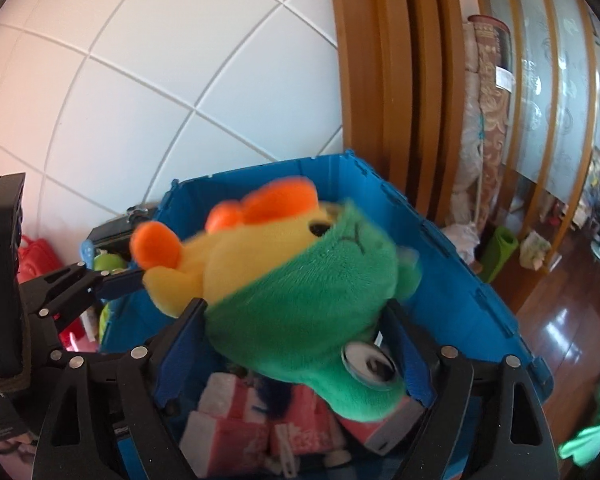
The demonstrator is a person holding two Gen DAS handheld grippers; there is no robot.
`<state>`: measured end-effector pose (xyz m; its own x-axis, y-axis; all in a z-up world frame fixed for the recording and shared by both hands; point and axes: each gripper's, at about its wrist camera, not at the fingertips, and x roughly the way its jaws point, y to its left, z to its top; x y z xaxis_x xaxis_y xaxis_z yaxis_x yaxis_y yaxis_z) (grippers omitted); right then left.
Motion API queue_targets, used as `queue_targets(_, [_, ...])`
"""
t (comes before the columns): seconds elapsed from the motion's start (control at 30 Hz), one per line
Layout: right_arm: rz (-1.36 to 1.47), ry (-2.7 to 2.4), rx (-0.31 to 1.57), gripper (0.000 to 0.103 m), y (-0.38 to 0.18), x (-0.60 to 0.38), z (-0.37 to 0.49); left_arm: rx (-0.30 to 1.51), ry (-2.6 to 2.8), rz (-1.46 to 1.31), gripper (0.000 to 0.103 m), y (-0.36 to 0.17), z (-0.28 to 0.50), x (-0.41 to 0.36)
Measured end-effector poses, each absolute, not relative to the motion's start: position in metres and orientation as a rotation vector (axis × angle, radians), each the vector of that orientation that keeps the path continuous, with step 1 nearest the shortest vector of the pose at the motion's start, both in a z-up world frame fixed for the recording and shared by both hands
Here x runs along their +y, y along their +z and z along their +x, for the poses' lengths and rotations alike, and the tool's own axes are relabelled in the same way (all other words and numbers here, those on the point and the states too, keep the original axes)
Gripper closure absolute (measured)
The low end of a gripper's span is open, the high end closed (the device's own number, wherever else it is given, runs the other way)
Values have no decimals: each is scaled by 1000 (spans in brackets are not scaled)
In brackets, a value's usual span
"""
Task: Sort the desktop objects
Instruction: 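Lift the duck plush with both tools and drop it into the blue bin, then bring both tools back from the bin to the pile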
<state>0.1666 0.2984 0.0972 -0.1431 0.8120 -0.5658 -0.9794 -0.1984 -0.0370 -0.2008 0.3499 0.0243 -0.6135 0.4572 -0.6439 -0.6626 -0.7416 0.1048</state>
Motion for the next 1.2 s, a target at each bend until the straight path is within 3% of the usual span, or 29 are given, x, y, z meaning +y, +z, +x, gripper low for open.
queue_targets(0.1, [-550, 1647, 390, 0, 98, 298, 174, 450, 2369, -759, 36, 26, -197, 345])
queue_targets(0.6, [-437, 1681, 290, 0, 96, 263, 135, 221, 2509, -635, 34, 34, -180, 232])
queue_targets(0.83, [-399, 1713, 173, 0, 91, 230, 81, 124, 2628, -690, 34, 22, -172, 162])
queue_targets(1.2, [-371, 1857, 137, 0, 65, 185, -22, 87, 2824, -716, 34, -18, -157, 27])
